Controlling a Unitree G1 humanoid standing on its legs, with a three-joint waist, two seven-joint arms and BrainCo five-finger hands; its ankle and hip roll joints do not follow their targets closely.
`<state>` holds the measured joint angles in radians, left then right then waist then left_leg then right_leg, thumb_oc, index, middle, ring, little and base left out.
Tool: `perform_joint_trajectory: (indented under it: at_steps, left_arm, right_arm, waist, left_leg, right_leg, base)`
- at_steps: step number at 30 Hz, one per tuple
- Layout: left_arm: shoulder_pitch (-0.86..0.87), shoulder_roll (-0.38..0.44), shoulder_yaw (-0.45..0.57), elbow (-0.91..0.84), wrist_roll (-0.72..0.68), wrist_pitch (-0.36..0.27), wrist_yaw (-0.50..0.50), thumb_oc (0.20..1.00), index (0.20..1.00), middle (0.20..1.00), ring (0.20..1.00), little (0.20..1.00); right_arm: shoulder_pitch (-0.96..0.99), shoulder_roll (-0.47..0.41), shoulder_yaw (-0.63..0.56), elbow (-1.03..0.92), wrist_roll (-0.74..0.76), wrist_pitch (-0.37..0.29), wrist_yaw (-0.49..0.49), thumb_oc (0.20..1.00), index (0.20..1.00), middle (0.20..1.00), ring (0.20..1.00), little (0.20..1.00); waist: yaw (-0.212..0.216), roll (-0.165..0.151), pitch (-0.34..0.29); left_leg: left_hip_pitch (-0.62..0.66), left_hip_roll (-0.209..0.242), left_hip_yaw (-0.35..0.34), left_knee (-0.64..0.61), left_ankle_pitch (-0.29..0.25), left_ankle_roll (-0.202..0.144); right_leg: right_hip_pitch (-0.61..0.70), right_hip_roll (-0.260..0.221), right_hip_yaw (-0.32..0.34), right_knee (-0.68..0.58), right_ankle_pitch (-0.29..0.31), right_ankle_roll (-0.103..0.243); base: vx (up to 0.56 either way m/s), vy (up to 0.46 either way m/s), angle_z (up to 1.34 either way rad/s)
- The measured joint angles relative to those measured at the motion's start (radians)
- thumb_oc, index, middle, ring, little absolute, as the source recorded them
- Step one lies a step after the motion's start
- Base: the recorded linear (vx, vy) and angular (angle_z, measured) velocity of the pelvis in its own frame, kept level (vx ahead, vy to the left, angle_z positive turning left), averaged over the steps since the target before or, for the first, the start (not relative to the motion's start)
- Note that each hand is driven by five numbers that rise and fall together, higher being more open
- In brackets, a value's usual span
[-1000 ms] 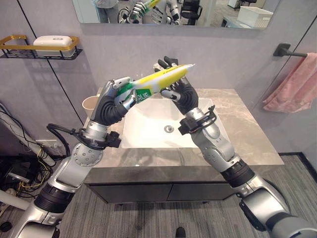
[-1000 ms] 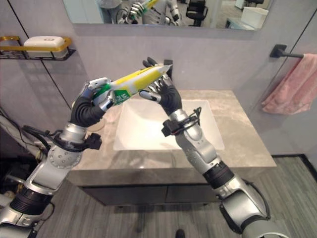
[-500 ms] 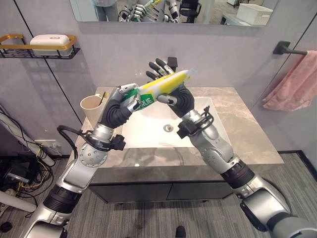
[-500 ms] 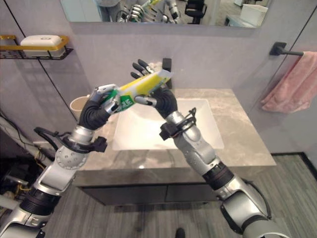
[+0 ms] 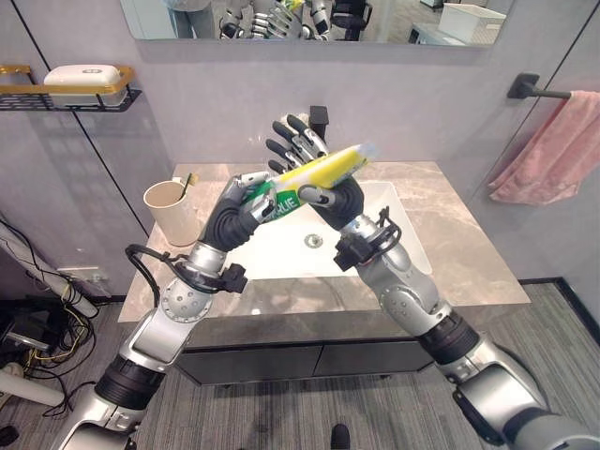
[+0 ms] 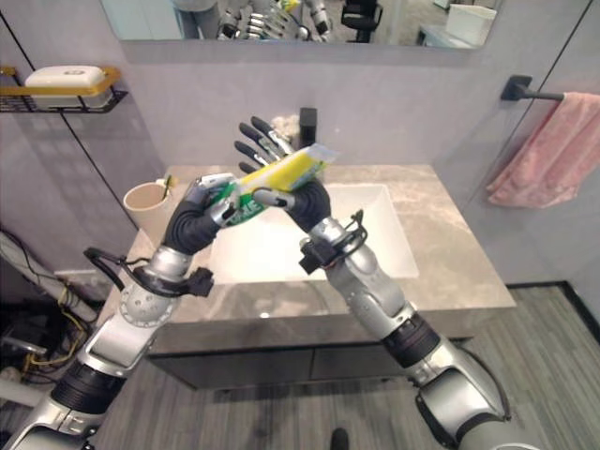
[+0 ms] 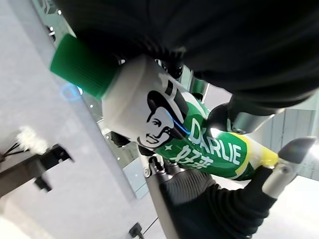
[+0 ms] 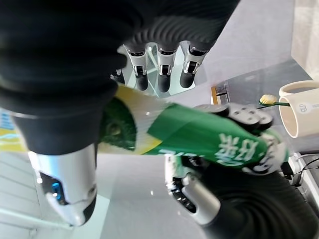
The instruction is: Put brush and paste in cup on sink, flatten towel.
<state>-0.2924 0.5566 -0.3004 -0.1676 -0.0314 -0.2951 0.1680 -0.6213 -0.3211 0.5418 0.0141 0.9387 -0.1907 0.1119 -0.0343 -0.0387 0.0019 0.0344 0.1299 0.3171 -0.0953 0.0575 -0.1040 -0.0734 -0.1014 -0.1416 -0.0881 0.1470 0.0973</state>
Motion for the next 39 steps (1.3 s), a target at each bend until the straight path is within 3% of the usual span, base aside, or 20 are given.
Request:
perform_joint_trajectory:
  at_steps: [1, 2, 3, 6, 7, 14, 17, 21, 22, 23, 31, 36, 39]
  left_arm:
    - [0.007, -0.005, 0.000, 0.000, 0.000, 0.003, 0.000, 0.200, 0.200, 0.200, 0.200, 0.200]
    - [0.010, -0.009, 0.000, 0.000, 0.000, 0.007, 0.000, 0.200, 0.200, 0.200, 0.200, 0.200]
    - [0.014, -0.015, 0.000, 0.000, -0.001, 0.008, 0.000, 0.200, 0.200, 0.200, 0.200, 0.200]
    - [0.020, -0.021, -0.003, 0.002, -0.002, 0.009, 0.002, 0.200, 0.200, 0.200, 0.200, 0.200]
    - [0.020, -0.021, -0.013, 0.002, -0.008, 0.009, 0.002, 0.200, 0.200, 0.200, 0.200, 0.200]
    - [0.028, -0.051, -0.053, 0.001, -0.008, 0.008, -0.024, 0.200, 0.200, 0.200, 0.200, 0.200]
    - [0.034, -0.055, -0.073, 0.001, -0.010, 0.008, -0.024, 0.200, 0.200, 0.200, 0.200, 0.200]
    - [0.065, -0.063, -0.073, 0.000, -0.011, 0.010, -0.025, 0.200, 0.200, 0.200, 0.200, 0.200]
    - [0.077, -0.063, -0.073, 0.000, -0.011, 0.017, -0.027, 0.959, 0.959, 0.959, 0.959, 0.959]
    - [0.087, -0.061, -0.072, 0.000, -0.015, 0.017, -0.028, 1.000, 1.000, 1.000, 1.000, 1.000]
    - [0.203, -0.058, -0.052, -0.005, -0.081, 0.025, -0.034, 1.000, 1.000, 1.000, 1.000, 1.000]
    - [0.299, -0.048, 0.025, -0.017, -0.155, 0.038, -0.057, 1.000, 1.000, 1.000, 1.000, 1.000]
    - [0.368, -0.035, 0.069, -0.017, -0.220, 0.046, -0.088, 1.000, 1.000, 1.000, 1.000, 1.000]
  right_arm:
    - [0.002, 0.003, 0.000, 0.000, 0.000, 0.000, -0.001, 0.843, 0.843, 0.843, 0.843, 0.843]
    - [0.002, 0.003, 0.000, 0.000, 0.000, 0.000, -0.001, 0.705, 0.705, 0.705, 0.705, 0.705]
    - [0.002, 0.002, 0.000, -0.002, 0.000, -0.001, -0.002, 0.624, 0.624, 0.624, 0.624, 0.624]
    - [0.002, 0.004, -0.001, -0.008, 0.000, -0.004, -0.014, 0.564, 0.564, 0.564, 0.564, 0.564]
    - [0.002, 0.004, -0.001, -0.009, 0.000, -0.008, -0.026, 0.442, 0.442, 0.442, 0.442, 0.442]
    - [0.012, 0.006, -0.011, -0.030, -0.001, -0.010, -0.047, 0.363, 0.363, 0.363, 0.363, 0.363]
    - [0.015, 0.011, -0.010, -0.034, -0.002, -0.011, -0.053, 0.200, 0.200, 0.200, 0.200, 0.200]
    - [0.042, 0.033, -0.010, -0.043, -0.003, -0.011, -0.069, 0.200, 0.200, 0.200, 0.200, 0.200]
    - [0.056, 0.038, -0.010, -0.044, -0.004, -0.011, -0.081, 0.200, 0.200, 0.200, 0.200, 0.200]
    - [0.057, 0.039, -0.012, -0.045, -0.005, -0.012, -0.092, 0.200, 0.200, 0.200, 0.200, 0.200]
    - [0.058, 0.041, -0.091, -0.046, -0.011, -0.058, -0.161, 0.200, 0.200, 0.200, 0.200, 0.200]
    - [0.057, 0.035, -0.138, -0.049, -0.051, -0.073, -0.205, 0.200, 0.200, 0.200, 0.200, 0.200]
    - [0.032, 0.009, -0.190, -0.046, -0.093, -0.076, -0.243, 0.200, 0.200, 0.200, 0.200, 0.200]
  waist:
    - [-0.003, 0.000, 0.000]
    - [-0.005, 0.000, 0.000]
    - [-0.007, 0.000, 0.000]
    - [-0.009, 0.000, 0.000]
    - [-0.010, 0.000, 0.000]
    - [-0.009, 0.000, 0.000]
    - [-0.009, 0.000, 0.000]
    - [-0.009, 0.000, 0.000]
    - [-0.008, 0.000, 0.000]
    - [-0.006, 0.000, 0.000]
    - [0.010, 0.002, 0.001]
    - [0.027, 0.003, 0.002]
    - [0.069, 0.009, 0.007]
  left_leg:
    - [0.000, 0.000, 0.000, 0.000, 0.000, 0.000]
    - [0.000, 0.000, 0.000, 0.000, 0.000, 0.000]
    - [0.000, 0.001, 0.000, 0.000, 0.000, 0.000]
    - [-0.001, 0.001, 0.003, 0.000, 0.000, 0.000]
    - [-0.002, 0.001, 0.004, 0.000, 0.000, 0.000]
    - [-0.003, 0.001, 0.017, 0.000, -0.001, 0.000]
    - [-0.003, 0.001, 0.018, -0.004, -0.001, 0.000]
    - [-0.003, 0.001, 0.015, -0.004, -0.001, 0.001]
    - [-0.003, 0.000, 0.014, -0.004, -0.001, 0.001]
    - [-0.004, 0.000, 0.013, -0.004, -0.001, 0.001]
    - [-0.003, 0.001, -0.007, -0.004, -0.001, 0.001]
    - [-0.012, 0.001, -0.036, -0.004, 0.000, 0.001]
    - [-0.023, 0.000, -0.063, -0.004, 0.008, 0.003]
  right_leg:
    - [0.000, 0.000, 0.000, 0.000, 0.000, 0.000]
    - [0.000, 0.000, 0.000, 0.000, 0.000, 0.000]
    - [0.000, 0.001, 0.000, 0.000, 0.000, 0.000]
    - [-0.003, 0.001, 0.002, 0.000, 0.000, 0.000]
    - [-0.004, 0.001, 0.003, 0.000, 0.000, 0.000]
    - [-0.012, 0.002, 0.019, 0.000, 0.001, -0.001]
    - [-0.013, 0.002, 0.020, 0.000, 0.001, -0.001]
    - [-0.012, 0.002, 0.019, 0.000, 0.001, -0.001]
    - [-0.012, 0.002, 0.019, 0.000, 0.001, -0.001]
    - [-0.011, 0.001, 0.018, 0.000, 0.001, -0.001]
    - [0.001, -0.001, -0.004, -0.001, 0.000, 0.000]
    - [0.009, -0.004, -0.030, -0.001, -0.004, -0.001]
    - [0.022, -0.006, -0.059, 0.000, -0.006, 0.000]
  base:
    - [0.00, 0.000, 0.00]
    - [0.00, 0.000, 0.00]
    - [0.00, 0.000, 0.00]
    - [0.00, 0.000, 0.00]
    - [0.00, 0.000, 0.00]
    - [0.02, 0.000, -0.04]
    - [0.00, 0.000, 0.00]
    - [0.00, 0.000, 0.00]
    - [0.00, 0.000, 0.00]
    - [0.00, 0.000, 0.00]
    - [-0.02, 0.008, 0.07]
    - [-0.03, 0.011, 0.16]
    - [-0.05, 0.012, 0.24]
